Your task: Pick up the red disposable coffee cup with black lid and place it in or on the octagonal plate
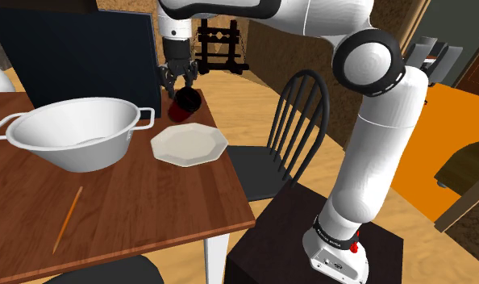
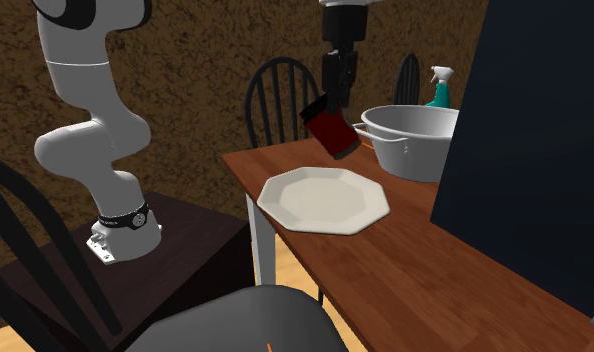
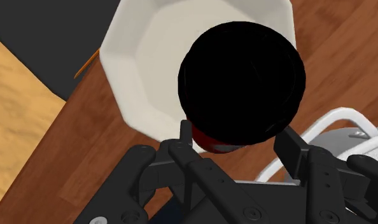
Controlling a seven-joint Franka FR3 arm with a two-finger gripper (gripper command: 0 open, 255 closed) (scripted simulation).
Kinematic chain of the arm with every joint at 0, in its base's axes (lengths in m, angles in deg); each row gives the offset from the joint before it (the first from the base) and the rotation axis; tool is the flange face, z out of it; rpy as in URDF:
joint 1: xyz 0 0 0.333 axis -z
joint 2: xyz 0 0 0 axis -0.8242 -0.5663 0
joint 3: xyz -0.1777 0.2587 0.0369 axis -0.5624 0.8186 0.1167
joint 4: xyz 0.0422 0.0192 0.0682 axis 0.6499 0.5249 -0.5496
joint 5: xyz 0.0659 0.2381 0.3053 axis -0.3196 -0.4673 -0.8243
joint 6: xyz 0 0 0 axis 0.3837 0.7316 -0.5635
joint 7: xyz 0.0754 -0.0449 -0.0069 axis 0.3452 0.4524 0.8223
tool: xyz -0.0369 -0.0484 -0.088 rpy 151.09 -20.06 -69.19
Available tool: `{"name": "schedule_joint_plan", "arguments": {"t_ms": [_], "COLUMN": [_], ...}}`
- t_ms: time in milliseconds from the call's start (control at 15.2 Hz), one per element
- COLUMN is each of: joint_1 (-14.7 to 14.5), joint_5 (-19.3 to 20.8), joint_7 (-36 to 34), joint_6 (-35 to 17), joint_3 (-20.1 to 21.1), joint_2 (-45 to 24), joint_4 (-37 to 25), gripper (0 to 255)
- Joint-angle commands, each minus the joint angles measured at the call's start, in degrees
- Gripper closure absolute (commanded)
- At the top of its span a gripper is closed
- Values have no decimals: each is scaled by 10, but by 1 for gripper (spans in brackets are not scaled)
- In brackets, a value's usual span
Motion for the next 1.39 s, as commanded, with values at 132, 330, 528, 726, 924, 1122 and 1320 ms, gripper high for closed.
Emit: {"name": "schedule_joint_plan", "arguments": {"t_ms": [132, 330, 528, 726, 924, 1122, 1320], "joint_1": [8, 9, 10, 11, 11, 11, 11], "joint_5": [2, 1, 0, -1, -1, -1, -1], "joint_7": [14, 15, 16, 16, 16, 16, 16], "joint_6": [-15, -40, -64, -88, -112, -135, -146], "joint_3": [-6, -7, -7, -8, -8, -8, -8], "joint_2": [-11, -6, -2, 0, 1, 1, 1], "joint_4": [4, 34, 62, 88, 113, 136, 146], "gripper": [255, 255, 255, 255, 255, 255, 255]}}
